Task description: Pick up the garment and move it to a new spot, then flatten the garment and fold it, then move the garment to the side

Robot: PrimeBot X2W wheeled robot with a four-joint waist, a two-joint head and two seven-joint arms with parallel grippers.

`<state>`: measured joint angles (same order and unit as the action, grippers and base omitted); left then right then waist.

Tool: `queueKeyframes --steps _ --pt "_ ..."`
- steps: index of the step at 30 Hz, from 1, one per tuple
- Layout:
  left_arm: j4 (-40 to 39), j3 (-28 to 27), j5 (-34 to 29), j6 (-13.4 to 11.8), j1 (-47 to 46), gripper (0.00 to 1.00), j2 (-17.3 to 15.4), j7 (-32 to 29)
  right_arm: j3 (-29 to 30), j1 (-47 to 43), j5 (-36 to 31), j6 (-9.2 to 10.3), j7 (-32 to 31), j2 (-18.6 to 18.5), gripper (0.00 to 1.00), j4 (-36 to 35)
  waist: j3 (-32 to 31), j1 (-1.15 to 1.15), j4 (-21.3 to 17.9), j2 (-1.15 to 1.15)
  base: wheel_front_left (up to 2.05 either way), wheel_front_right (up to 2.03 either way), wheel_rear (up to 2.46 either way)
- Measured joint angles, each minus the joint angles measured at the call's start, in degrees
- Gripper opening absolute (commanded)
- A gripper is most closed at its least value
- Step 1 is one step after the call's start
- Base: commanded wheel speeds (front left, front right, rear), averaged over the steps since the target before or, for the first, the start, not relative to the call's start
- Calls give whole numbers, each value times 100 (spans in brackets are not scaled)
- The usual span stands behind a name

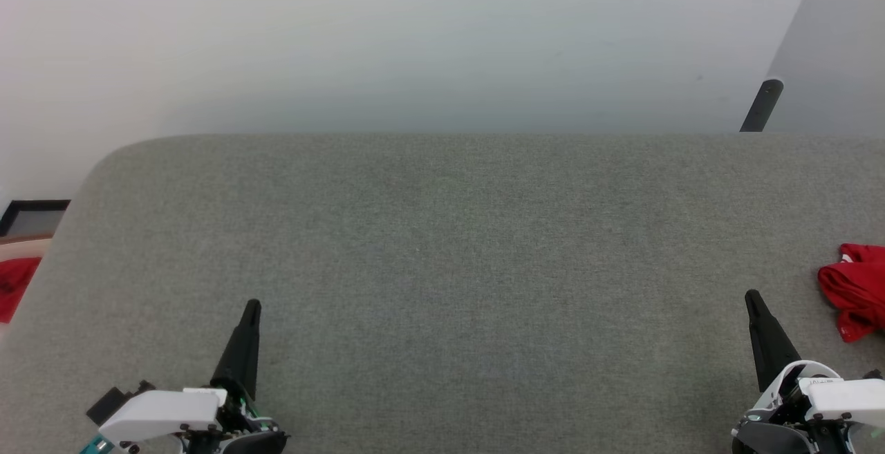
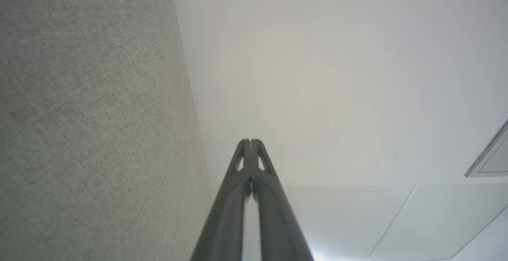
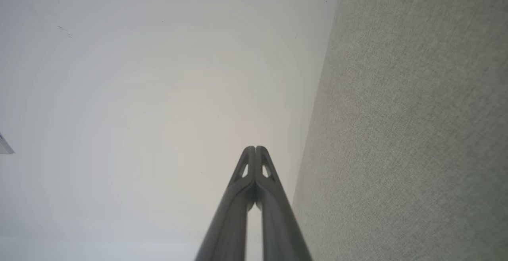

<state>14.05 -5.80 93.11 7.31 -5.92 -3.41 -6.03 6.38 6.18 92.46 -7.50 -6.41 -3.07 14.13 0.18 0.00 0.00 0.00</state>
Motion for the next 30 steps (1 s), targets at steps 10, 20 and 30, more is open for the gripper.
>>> queueKeyframes --steps 10,20,30 --pt "0 -8 -18 0 -1 0 7 -1 2 0 0 0 0 1 0 0 0 0 0 0 0 0 0" --pt "0 -16 -25 0 -1 0 11 -7 3 0 0 0 -1 2 0 0 0 0 0 0 0 0 0" --pt "0 -23 -31 0 -2 0 16 -9 5 0 -1 0 -10 3 0 0 0 0 0 0 0 0 0"
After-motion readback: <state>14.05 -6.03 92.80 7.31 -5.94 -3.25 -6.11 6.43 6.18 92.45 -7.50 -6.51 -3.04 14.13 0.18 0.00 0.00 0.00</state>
